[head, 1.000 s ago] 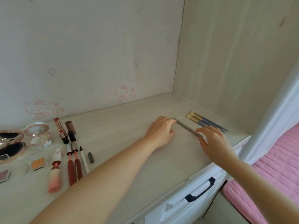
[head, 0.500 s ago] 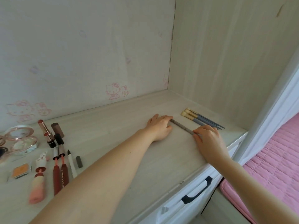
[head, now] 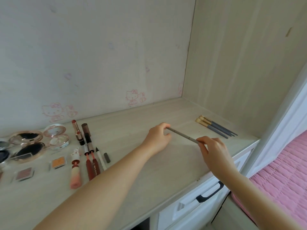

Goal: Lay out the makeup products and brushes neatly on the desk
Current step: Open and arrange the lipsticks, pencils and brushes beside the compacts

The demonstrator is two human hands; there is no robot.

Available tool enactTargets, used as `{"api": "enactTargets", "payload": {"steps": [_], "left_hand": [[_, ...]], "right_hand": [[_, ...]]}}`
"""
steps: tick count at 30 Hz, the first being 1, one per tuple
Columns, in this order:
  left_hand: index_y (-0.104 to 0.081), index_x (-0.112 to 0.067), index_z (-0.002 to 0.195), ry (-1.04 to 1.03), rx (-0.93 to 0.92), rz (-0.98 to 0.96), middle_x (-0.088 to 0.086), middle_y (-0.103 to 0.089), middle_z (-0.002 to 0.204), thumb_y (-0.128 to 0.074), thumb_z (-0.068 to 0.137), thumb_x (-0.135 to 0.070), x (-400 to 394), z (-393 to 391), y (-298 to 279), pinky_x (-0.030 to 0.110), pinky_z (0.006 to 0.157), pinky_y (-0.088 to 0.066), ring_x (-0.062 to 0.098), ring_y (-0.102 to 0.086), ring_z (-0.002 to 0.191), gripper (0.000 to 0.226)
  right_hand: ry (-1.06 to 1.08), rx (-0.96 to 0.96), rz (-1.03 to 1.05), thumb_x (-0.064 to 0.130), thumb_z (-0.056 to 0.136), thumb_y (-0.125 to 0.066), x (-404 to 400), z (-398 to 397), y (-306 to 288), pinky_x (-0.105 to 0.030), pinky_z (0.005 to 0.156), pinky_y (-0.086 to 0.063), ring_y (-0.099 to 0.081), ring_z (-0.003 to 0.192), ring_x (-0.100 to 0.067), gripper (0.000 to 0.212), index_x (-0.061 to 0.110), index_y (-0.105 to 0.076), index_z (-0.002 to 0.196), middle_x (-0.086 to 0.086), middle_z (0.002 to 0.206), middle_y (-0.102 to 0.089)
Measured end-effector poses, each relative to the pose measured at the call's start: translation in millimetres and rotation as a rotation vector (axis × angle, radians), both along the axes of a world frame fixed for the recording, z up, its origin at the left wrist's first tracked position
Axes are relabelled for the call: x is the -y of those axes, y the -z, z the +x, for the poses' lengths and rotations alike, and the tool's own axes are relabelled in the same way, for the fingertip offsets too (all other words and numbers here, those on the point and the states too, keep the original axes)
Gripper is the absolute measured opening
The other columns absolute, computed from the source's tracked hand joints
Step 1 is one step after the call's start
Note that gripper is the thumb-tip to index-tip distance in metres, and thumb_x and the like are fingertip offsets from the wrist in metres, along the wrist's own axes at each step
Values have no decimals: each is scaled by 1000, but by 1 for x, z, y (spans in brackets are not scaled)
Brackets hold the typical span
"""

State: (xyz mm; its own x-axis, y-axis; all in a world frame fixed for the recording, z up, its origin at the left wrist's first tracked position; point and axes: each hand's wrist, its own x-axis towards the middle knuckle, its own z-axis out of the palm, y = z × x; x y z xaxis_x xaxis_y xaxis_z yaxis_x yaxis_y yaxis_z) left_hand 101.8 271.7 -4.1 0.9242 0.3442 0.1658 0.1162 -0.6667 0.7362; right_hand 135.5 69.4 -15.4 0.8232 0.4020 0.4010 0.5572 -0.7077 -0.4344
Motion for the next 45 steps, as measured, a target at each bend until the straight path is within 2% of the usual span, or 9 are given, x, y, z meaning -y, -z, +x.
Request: {"api": "enactTargets", "payload": {"steps": [2,5,8,17,23,27,36,40,45], "left_hand": [[-59,-15,123,-85,113,-108,6,-61,126,-57,88,-11,-9,-19,-3,20,97,-39,18,-56,119,35],[-57,-15,121,-204,251,-276,1,-59,120,-59,87,-8,-21,-51,-15,13,75,-48,16,-64,95,35],[-54,-13,119,-255,362,-488,-4,-54,116,-61,86,-3,-29,-86,-31,33,77,-58,19,-70,83,36],[-52,-15,115,-404,522,-758,5,-53,115,-65,83,6,-75,-198,-62,33,72,-60,23,-68,92,40],[-50,-11,119,-440,604,-980,14,-68,97,-64,86,2,-101,-249,-59,34,74,-59,21,-70,85,38],[-64,2,106,-445,531,-953,13,-70,94,-63,88,-4,-118,-277,-49,31,72,-59,19,-68,83,19],[-67,-5,99,-448,507,-823,6,-71,86,-66,86,-5,-142,-317,-31,35,74,-58,18,-69,82,12],[-66,-6,97,-458,530,-774,9,-67,86,-63,88,-3,-145,-322,-24,40,75,-59,30,-70,83,9],[-66,-8,101,-471,518,-668,10,-66,80,-61,91,-7,-148,-323,-13,30,67,-57,26,-69,72,11]], "right_hand": [[-47,-8,43,25,97,-49,-11,-17,-4,-25,65,-47,-54,75,-16,22,15,-64,108,-2,88,-58],[-128,-1,80,23,96,-51,-31,-44,-12,-29,64,-50,-56,78,-18,18,18,-64,107,-3,88,-62],[-173,11,115,24,94,-53,-52,-65,-18,-31,63,-50,-56,81,-13,15,23,-63,105,3,84,-65],[-388,-69,200,23,89,-64,-124,-154,-33,-21,70,-50,-58,79,-2,16,31,-67,102,19,81,-63],[-506,-131,319,19,86,-67,-165,-201,-33,-10,63,-44,-58,77,-4,15,25,-72,98,10,82,-64],[-545,-251,359,11,83,-69,-192,-230,-26,-9,65,-44,-58,73,-1,18,19,-73,99,9,81,-66],[-590,-425,356,19,83,-71,-232,-268,-5,-9,68,-47,-62,81,4,15,23,-68,97,3,96,-64],[-653,-448,309,12,84,-68,-238,-273,-2,-9,69,-45,-62,83,4,12,21,-68,93,12,84,-67],[-685,-424,251,15,86,-66,-243,-269,-3,-8,72,-45,-61,85,2,12,19,-69,97,13,82,-68]]}}
